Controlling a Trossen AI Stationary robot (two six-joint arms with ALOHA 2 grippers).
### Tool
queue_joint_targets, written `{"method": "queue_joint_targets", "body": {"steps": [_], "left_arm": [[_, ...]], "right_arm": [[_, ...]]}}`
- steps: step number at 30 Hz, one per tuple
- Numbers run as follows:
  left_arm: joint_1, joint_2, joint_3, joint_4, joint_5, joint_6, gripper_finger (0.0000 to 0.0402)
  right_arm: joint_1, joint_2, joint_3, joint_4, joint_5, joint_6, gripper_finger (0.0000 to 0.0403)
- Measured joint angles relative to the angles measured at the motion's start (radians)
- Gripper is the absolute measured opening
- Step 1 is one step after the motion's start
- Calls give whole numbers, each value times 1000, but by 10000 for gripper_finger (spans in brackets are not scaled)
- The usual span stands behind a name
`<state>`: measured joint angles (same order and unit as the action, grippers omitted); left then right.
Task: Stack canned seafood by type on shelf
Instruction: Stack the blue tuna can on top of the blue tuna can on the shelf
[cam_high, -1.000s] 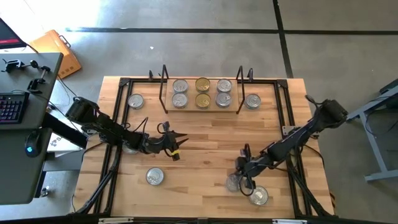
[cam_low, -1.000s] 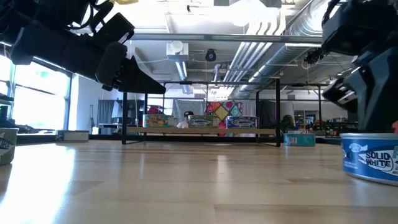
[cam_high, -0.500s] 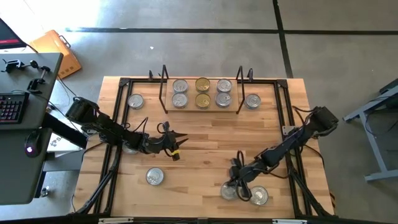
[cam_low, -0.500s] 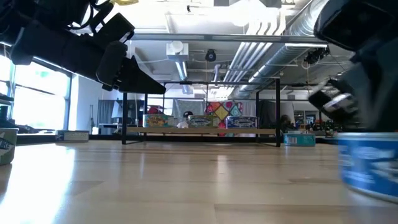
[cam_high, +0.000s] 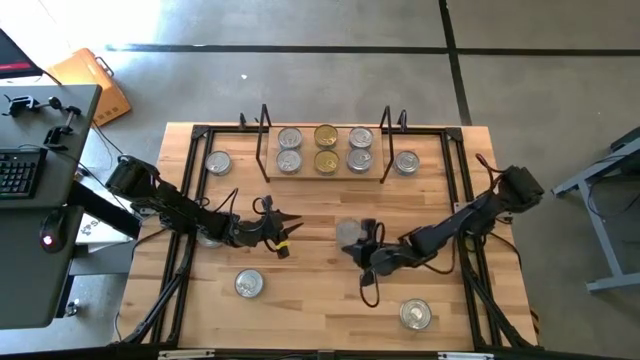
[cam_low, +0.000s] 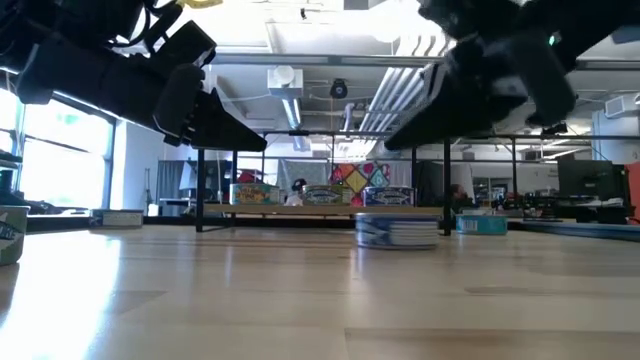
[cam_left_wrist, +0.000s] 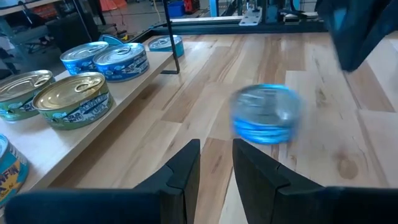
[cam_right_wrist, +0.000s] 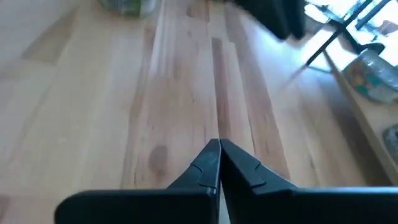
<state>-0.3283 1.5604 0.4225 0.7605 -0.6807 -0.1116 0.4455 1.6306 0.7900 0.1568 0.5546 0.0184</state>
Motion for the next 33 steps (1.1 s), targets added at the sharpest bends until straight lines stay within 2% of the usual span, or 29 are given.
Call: {"method": "queue_joint_targets", "body": {"steps": [5, 13, 16, 18, 21, 25, 29, 33], "left_arm": [[0, 0, 0, -1, 3, 0, 85], [1, 0, 0, -5, 3, 13, 85], [1, 0, 0, -5, 4, 17, 85], [0, 0, 0, -7, 4, 18, 85], [0, 0, 0, -8, 4, 20, 85], [0, 0, 0, -8, 4, 36, 85], [0, 0, 0, -8, 4, 36, 85], [0, 0, 0, -7, 4, 36, 85]], "right_arm": [[-56, 6, -8, -3, -68, 3, 36], [-217, 25, -60, 35, -95, 7, 181], [-276, 65, -59, 55, -176, -10, 215], [-302, 103, -49, 75, -238, -8, 222], [-317, 161, -14, 83, -251, 5, 219], [-302, 201, 44, 58, -334, -53, 207], [-271, 151, 92, -182, -345, 33, 196], [-226, 66, 100, -425, -245, 143, 187]]}}
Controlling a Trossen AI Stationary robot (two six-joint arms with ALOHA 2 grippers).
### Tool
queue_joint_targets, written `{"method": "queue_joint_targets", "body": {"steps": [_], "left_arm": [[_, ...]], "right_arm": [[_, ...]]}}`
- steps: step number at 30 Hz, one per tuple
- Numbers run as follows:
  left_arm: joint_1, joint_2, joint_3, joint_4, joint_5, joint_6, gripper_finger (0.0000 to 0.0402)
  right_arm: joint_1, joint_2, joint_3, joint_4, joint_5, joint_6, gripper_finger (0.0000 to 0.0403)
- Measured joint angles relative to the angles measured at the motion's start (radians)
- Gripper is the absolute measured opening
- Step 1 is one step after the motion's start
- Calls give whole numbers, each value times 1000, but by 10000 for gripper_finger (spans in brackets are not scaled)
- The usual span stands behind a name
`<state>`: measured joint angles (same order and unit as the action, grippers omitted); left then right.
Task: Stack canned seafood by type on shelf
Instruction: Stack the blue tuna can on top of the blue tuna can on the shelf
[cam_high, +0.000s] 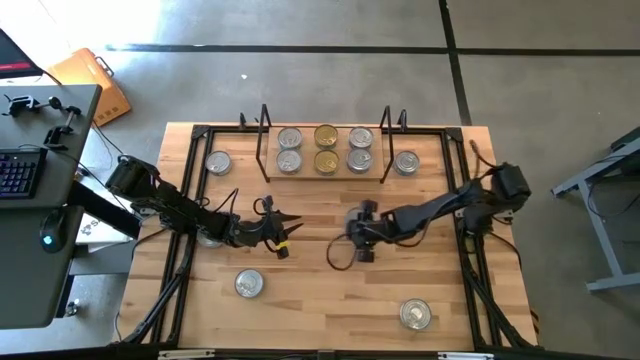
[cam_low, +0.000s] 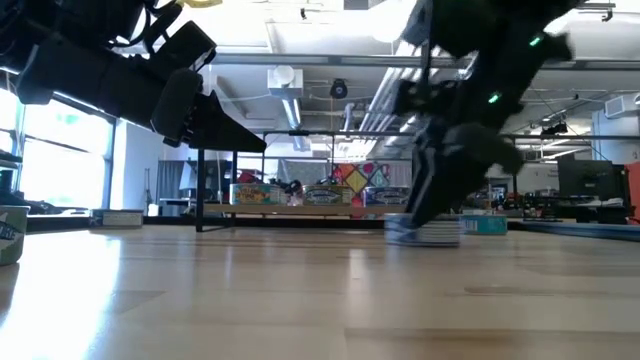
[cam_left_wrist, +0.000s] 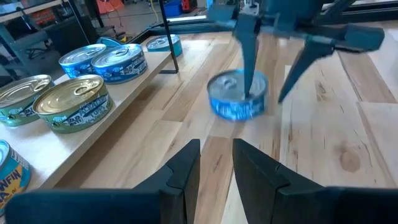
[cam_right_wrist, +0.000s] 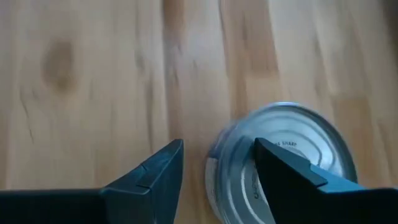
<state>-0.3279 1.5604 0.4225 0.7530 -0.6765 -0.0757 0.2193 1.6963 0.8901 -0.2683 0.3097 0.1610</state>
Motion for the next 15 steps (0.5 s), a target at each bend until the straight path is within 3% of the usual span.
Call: {"method": "queue_joint_targets", "body": {"steps": [5, 11, 15], "left_arm": [[0, 0, 0, 0, 0, 0, 85], [0, 0, 0, -6, 0, 0, 85], [0, 0, 0, -9, 0, 1, 85]], "right_arm": [[62, -76, 0, -11, 70, 74, 179], [118, -71, -57, -49, 313, 291, 168], [123, -71, -115, -5, 334, 414, 150]]}}
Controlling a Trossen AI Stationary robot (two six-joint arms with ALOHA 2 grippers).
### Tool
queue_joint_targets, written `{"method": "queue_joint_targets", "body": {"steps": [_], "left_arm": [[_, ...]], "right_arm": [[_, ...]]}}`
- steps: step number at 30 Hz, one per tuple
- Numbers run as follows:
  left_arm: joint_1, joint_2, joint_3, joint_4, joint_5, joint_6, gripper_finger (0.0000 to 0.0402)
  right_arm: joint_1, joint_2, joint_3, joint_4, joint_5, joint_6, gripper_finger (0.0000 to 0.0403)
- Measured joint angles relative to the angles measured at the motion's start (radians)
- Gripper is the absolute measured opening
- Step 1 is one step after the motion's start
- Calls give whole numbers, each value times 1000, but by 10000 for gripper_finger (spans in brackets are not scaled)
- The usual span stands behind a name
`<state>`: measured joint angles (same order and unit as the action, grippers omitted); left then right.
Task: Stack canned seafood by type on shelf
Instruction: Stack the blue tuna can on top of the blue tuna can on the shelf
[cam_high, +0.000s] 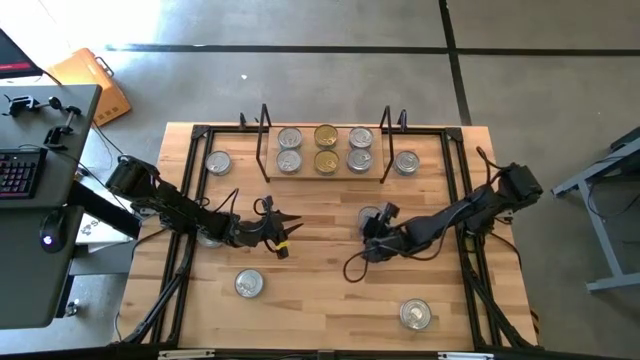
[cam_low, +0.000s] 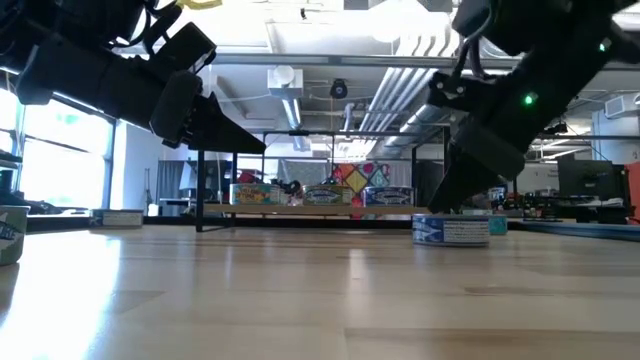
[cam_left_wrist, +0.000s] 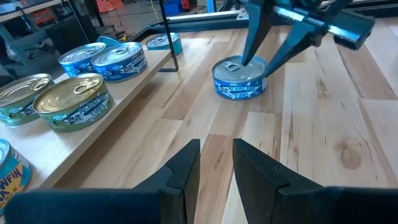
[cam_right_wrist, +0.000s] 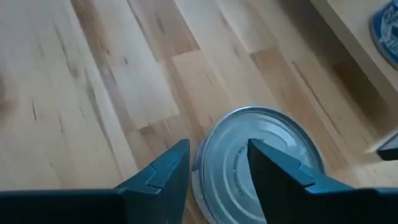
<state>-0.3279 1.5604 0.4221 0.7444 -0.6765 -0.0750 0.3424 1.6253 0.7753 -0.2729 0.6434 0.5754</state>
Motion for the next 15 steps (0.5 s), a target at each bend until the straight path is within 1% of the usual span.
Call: {"method": "queue_joint_targets", "body": {"steps": [2, 4, 7, 10, 13, 15], "left_arm": [[0, 0, 0, 0, 0, 7, 85], [0, 0, 0, 0, 0, 8, 85], [0, 0, 0, 0, 0, 8, 85], [0, 0, 0, 0, 0, 8, 85], [0, 0, 0, 1, 0, 7, 85], [0, 0, 0, 1, 0, 2, 85]], "right_arm": [[-1, 0, -32, 73, -4, -41, 138], [-12, 0, -54, 154, -31, -111, 125], [-43, 0, -70, 264, -152, -204, 107], [-64, 0, -71, 292, -246, -266, 95], [-62, -5, -59, 276, -258, -289, 86], [-51, -20, -39, 264, -225, -288, 82]]}}
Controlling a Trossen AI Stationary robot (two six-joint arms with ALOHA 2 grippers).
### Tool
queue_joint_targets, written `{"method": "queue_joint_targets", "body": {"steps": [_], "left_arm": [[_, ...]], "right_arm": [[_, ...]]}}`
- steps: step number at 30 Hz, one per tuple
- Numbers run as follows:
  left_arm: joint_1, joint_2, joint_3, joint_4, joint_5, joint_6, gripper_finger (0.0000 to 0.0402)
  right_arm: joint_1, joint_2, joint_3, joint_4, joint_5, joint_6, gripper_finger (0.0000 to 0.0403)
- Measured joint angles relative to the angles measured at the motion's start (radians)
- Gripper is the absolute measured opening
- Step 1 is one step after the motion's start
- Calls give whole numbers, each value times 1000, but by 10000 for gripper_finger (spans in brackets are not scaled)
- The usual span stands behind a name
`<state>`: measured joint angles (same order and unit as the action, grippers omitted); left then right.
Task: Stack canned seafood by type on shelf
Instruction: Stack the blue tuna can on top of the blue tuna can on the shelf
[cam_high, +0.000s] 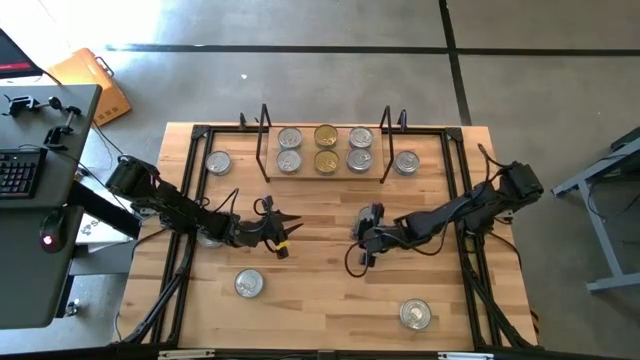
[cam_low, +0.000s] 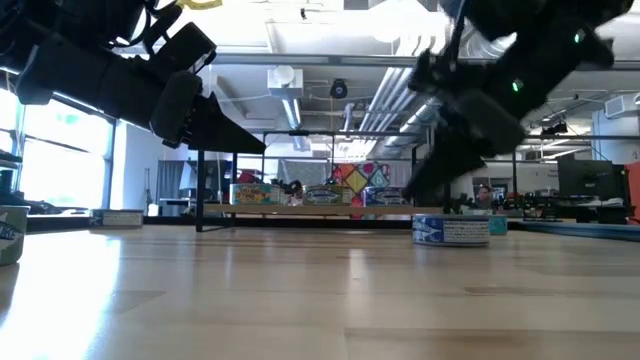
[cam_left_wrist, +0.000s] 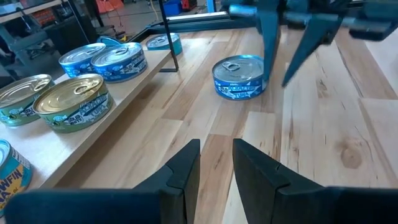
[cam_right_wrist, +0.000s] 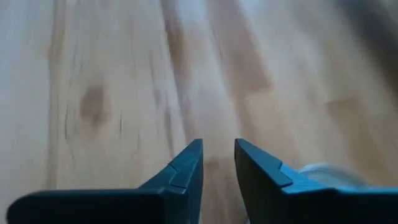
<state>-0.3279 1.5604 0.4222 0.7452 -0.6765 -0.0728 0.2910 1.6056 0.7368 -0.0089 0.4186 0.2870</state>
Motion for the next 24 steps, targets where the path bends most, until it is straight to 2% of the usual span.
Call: {"method": "queue_joint_targets", "body": {"steps": [2, 5, 8, 11, 15, 19, 21, 24], "left_arm": [[0, 0, 0, 0, 0, -1, 85], [0, 0, 0, 0, 0, -1, 85], [0, 0, 0, 0, 0, -1, 85], [0, 0, 0, 0, 0, -1, 85], [0, 0, 0, 0, 0, -1, 85], [0, 0, 0, 0, 0, -2, 85], [0, 0, 0, 0, 0, -3, 85], [0, 0, 0, -9, 0, -4, 85]], "right_arm": [[9, -14, 16, -25, 83, 46, 78], [-6, -21, 27, -136, 172, 220, 70], [-56, -15, 27, -245, 171, 393, 53], [-93, 17, 26, -271, 150, 430, 29], [-144, 67, 30, -78, 30, 280, 4], [-147, 84, 27, 104, -150, 4, 6], [-133, 66, 27, 121, -154, -82, 6], [-115, 21, 28, 86, -96, -105, 2]]}}
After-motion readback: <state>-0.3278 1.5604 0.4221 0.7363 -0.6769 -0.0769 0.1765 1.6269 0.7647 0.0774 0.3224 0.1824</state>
